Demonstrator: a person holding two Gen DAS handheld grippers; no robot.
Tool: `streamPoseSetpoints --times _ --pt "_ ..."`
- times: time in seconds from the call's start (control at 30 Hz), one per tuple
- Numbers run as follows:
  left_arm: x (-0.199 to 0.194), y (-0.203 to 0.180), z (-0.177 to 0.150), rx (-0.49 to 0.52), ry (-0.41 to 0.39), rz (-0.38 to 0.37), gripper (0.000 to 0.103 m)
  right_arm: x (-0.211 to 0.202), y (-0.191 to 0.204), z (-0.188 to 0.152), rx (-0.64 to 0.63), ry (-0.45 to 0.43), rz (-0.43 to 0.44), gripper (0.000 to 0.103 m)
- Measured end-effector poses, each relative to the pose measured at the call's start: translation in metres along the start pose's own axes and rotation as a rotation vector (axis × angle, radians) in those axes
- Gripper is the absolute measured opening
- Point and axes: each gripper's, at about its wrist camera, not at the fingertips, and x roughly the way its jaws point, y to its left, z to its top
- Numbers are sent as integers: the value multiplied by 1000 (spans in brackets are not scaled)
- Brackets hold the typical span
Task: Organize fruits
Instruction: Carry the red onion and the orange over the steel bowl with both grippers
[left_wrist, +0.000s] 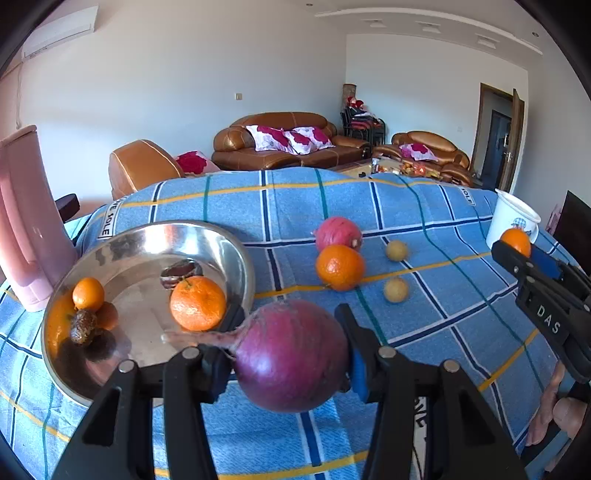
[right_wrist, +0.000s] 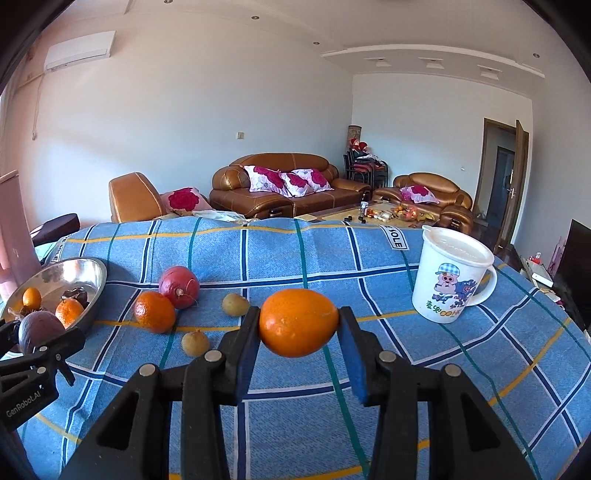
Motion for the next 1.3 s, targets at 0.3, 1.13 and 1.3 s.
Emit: streamPoseSetpoints --times 0.3,1.13,1.3 --pt "-10 28 1 -12 -36 35 52 -7 28 -1 -18 2 25 44" --pt "-18 125 0 -110 -60 108 52 -12 126 2 -94 3 150 44" --pt "-17 151 1 -157 -53 131 52 -10 144 4 -86 0 210 44"
